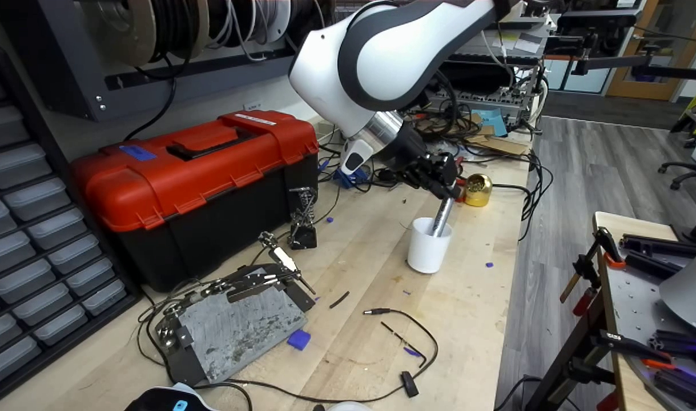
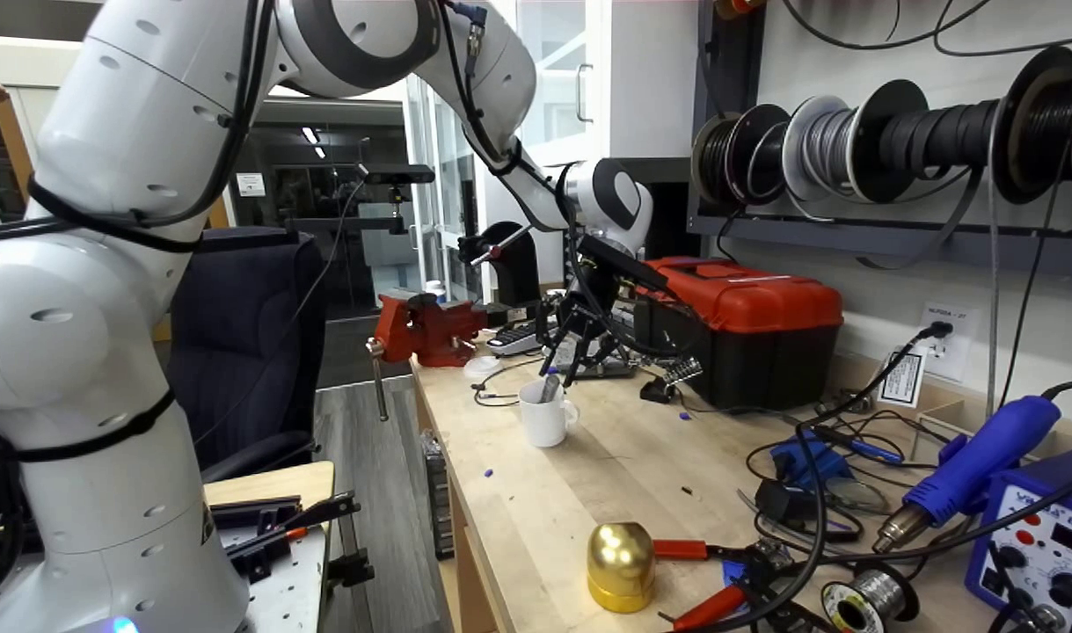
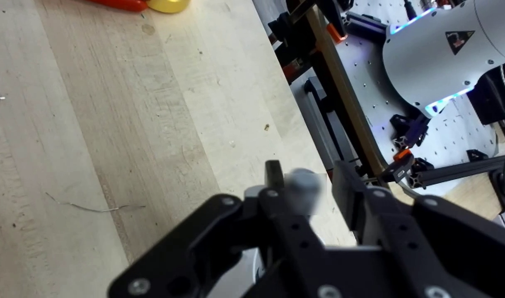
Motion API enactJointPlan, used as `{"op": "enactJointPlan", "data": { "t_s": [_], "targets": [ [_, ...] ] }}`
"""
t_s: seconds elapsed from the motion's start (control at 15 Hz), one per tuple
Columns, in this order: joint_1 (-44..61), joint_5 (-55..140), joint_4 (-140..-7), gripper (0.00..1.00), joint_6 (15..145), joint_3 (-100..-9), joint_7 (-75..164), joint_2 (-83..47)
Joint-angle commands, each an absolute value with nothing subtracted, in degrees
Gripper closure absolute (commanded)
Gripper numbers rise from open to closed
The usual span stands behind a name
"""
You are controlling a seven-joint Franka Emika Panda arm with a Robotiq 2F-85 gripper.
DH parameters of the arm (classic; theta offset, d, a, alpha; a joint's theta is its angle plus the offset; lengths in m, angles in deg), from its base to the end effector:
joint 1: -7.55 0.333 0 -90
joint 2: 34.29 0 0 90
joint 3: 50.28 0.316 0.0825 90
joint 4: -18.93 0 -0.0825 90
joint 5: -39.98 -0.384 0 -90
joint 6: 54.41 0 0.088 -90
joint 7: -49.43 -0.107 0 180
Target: Pick the marker on the counter and put it in the cup
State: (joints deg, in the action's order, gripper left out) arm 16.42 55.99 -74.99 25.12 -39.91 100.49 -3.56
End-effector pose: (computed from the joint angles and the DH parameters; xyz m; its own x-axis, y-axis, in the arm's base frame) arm 0.5653 0.1515 0.2794 0.0773 0.8333 -0.5473 0.8067 -0.3749 -0.4568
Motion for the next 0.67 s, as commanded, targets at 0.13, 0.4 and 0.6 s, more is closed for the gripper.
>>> {"op": "enactJointPlan", "data": {
  "t_s": [0.13,0.4,0.6],
  "targets": [
    [17.0,57.2,-72.8,0.20,23.1,-39.3,100.2,-4.8],
    [16.5,55.9,-73.6,0.00,24.9,-39.4,98.4,-6.2],
    [16.5,56.3,-72.3,0.00,24.9,-39.2,99.9,-4.2]
  ]
}}
